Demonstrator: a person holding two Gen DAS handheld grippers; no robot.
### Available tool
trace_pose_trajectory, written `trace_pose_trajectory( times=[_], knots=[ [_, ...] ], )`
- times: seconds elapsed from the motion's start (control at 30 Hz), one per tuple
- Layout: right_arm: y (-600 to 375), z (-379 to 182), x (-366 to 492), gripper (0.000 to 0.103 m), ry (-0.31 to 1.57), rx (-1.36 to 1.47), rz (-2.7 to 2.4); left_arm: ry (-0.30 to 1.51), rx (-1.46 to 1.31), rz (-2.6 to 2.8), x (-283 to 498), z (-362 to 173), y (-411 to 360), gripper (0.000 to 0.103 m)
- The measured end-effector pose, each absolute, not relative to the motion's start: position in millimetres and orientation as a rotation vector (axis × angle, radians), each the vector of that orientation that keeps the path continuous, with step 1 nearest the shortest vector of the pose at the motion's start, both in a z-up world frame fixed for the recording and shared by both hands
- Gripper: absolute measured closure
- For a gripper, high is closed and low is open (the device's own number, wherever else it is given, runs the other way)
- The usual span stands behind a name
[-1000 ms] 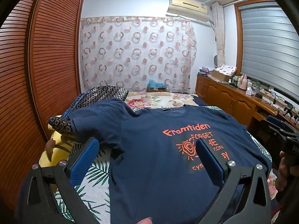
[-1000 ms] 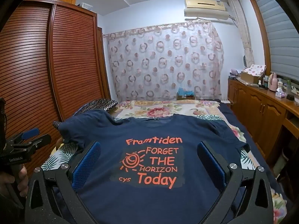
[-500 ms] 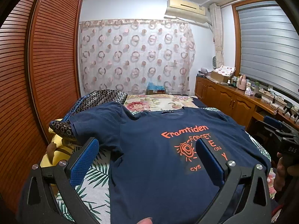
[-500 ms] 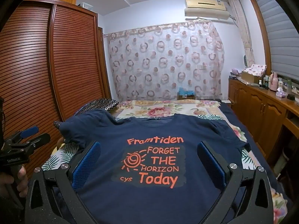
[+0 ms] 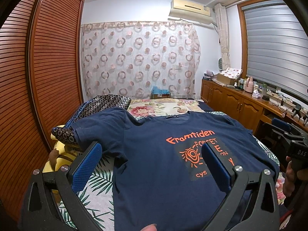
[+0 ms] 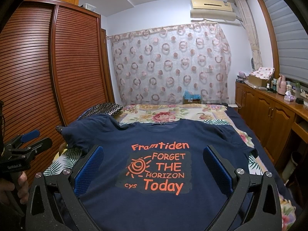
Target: Fold small clothes
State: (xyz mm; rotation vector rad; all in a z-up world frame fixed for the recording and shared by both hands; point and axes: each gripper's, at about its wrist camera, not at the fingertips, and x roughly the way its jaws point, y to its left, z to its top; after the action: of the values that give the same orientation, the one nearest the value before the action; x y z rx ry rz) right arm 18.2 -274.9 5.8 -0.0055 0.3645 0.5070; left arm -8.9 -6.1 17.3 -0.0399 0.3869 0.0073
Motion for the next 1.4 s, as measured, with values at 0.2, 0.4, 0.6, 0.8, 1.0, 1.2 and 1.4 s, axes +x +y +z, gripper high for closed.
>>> trace_pose_trajectory(
  times=[0.2, 0.4, 0.6, 0.8, 1.0, 1.2, 1.4],
  knots=[
    [-275.3, 5.8, 18.0, 0.0, 0.364, -0.005, 0.508, 0.386, -0.038, 0.008, -9.4, 16.9, -6.7, 0.0],
    [-275.3, 6.3, 17.7, 0.0, 0.365, -0.005, 0.509, 0.385, -0.036, 0.007, -10.2, 17.8, -7.6, 0.0],
    [-274.8, 6.9, 18.5, 0.0, 0.364, -0.005, 0.508, 0.384, -0.037, 0.009, -10.2, 17.8, -8.0, 0.0],
    [-274.6, 7.6, 18.1, 0.0, 0.366, -0.005, 0.508, 0.384, -0.034, 0.011, -10.2, 16.6, -7.9, 0.0],
    [-275.0, 7.1, 18.3, 0.0, 0.364, -0.005, 0.508, 0.383, -0.034, 0.011, -11.0, 18.4, -9.2, 0.0],
    [-274.8, 6.8, 18.2, 0.0, 0.364, -0.005, 0.507, 0.381, -0.035, 0.008, -12.3, 21.3, -9.3, 0.0],
    [-274.7, 6.9, 18.2, 0.0, 0.364, -0.005, 0.506, 0.38, -0.034, 0.009, -13.1, 22.7, -10.1, 0.0]
  ],
)
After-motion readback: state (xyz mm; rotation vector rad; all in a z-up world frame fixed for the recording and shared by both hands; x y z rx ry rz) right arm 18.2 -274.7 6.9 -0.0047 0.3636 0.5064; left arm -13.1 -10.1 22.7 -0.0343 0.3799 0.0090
